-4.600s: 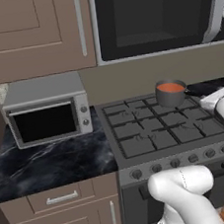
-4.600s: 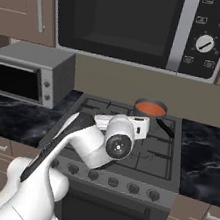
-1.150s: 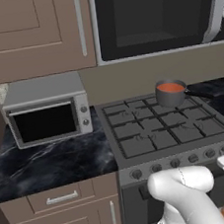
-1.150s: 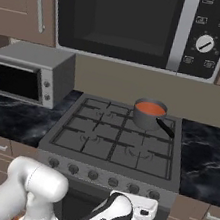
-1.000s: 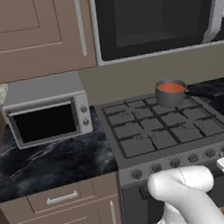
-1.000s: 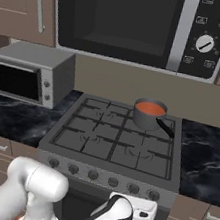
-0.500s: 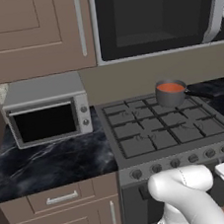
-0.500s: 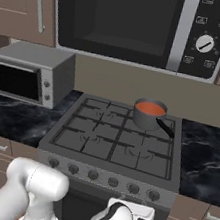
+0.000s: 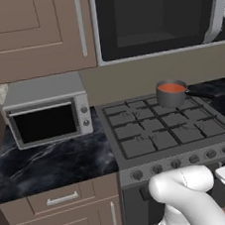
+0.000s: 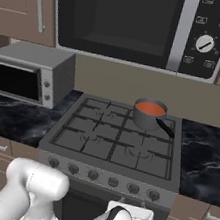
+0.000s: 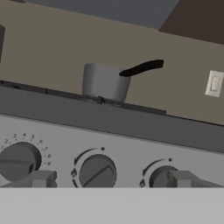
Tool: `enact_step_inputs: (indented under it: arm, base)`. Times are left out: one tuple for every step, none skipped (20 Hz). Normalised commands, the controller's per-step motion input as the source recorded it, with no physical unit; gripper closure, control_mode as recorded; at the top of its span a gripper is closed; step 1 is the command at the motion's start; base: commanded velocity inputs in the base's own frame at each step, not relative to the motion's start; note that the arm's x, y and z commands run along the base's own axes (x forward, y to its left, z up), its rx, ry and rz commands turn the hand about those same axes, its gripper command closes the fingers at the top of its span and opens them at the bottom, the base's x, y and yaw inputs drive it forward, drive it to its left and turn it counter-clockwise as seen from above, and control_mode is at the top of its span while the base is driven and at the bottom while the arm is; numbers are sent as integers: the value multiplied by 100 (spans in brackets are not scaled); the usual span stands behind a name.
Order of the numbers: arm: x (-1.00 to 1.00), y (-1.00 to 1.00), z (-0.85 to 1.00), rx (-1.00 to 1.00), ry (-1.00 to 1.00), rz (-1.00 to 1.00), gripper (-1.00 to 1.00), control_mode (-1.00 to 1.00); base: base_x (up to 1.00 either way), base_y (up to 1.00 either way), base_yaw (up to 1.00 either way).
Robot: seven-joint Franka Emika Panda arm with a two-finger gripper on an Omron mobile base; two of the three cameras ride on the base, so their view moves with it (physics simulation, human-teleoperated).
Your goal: Wait until the marinara sauce is simmered to a deep red color and then turn off the stove.
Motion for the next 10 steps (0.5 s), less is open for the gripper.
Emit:
enact_step_inputs:
  arm:
    - [7, 0, 0, 0, 0, 0, -100, -100]
    - [9, 5, 0, 0, 0, 0, -100, -100]
    - [9, 8, 0, 0, 0, 0, -100, -100]
    - [11, 11, 0, 0, 0, 0, -100, -100]
    - [12, 14, 0, 0, 0, 0, -100, -100]
    - [12, 15, 0, 0, 0, 0, -100, -100]
    - [15, 17, 0, 0, 0, 0, -100, -100]
    - [16, 16, 0, 0, 0, 0, -100, -100]
    - [15, 15, 0, 0, 0, 0, -100, -100]
    - [13, 14, 0, 0, 0, 0, -100, -100]
  base:
    - [0, 0, 0]
    - [0, 0, 0]
    - [0, 0, 0]
    - [0, 0, 0]
    - [0, 0, 0]
    - [0, 0, 0]
    - [0, 0, 0]
    - [0, 0, 0]
    - [0, 0, 0]
    - [0, 0, 0]
